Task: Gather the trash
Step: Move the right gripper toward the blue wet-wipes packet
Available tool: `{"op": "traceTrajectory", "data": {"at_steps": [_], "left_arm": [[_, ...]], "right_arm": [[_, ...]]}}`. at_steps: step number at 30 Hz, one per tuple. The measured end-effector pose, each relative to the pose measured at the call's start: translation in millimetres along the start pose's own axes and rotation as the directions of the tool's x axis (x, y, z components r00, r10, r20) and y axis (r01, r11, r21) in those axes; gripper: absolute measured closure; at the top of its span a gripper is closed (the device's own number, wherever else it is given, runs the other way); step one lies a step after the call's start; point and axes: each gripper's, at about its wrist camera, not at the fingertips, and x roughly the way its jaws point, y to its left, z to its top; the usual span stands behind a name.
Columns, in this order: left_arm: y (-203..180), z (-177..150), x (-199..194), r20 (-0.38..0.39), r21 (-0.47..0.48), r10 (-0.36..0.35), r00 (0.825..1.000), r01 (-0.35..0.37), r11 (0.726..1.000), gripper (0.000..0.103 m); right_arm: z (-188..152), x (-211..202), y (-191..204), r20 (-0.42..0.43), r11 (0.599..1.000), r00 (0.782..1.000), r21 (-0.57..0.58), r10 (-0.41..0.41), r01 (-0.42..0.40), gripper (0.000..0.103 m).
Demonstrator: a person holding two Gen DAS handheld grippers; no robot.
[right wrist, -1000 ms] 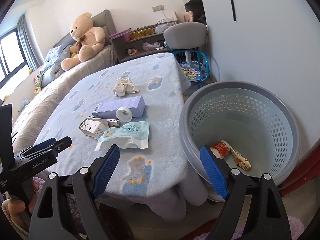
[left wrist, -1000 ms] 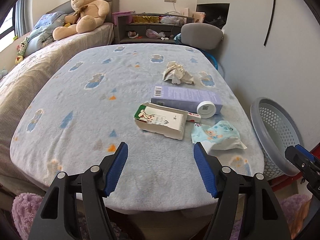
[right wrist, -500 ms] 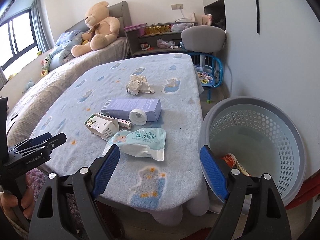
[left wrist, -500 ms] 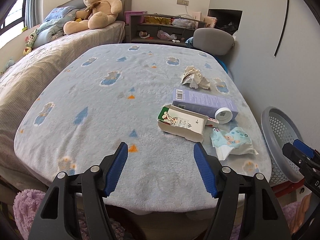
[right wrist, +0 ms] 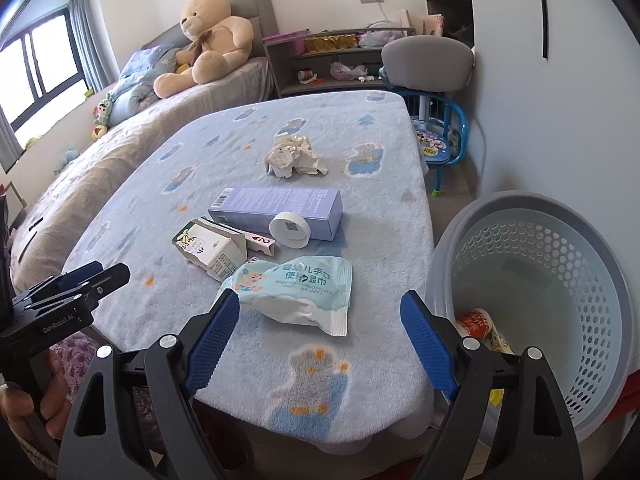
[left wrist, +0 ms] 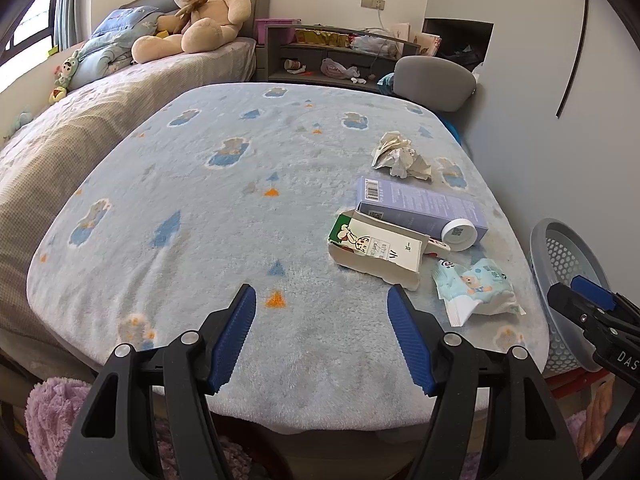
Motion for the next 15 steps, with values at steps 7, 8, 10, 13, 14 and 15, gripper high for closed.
{"op": "traceTrajectory", "data": {"at_steps": [7,8,10,13,14,15], "left_arm": [[2.0,-0.3,2.8,-0.007,-0.004,0.003,1.000,-0.004,1.000,0.037],[1.9,-0.3,3.2,-0.008,-0.003,0.004,1.000,-0.004,1.000,0.037],[1.2,-0.3,4.3,-0.010,-0.002,0.003,1.000,-0.003,1.000,0.037],[0.0,-1.1,5.8,-0.015,0.002,0.001,1.000,-0.001,1.000,0.037],[-0.5,-1.4,6.2,-0.016,0.003,0.000,1.000,0.000,1.000,0.037],[-1.1,-1.7,6.6,-0.017,0.004,0.000,1.000,0.000,1.000,0.037]], "right_arm": [[7.1,23.0,-1.0,-0.040,1.000,0.999,0.009,0.013,-0.013,0.022],[8.8,27.0,-1.9,-0.048,1.000,0.999,0.015,0.011,-0.010,0.022],[11.6,34.4,-4.5,-0.061,0.999,0.998,0.036,0.030,-0.028,0.022],[15.4,43.3,-7.2,-0.074,0.997,0.996,0.058,0.059,-0.055,0.022],[16.9,46.6,-7.4,-0.078,0.996,0.995,0.062,0.064,-0.059,0.022],[18.4,49.9,-7.4,-0.083,0.996,0.994,0.065,0.068,-0.063,0.022]]}}
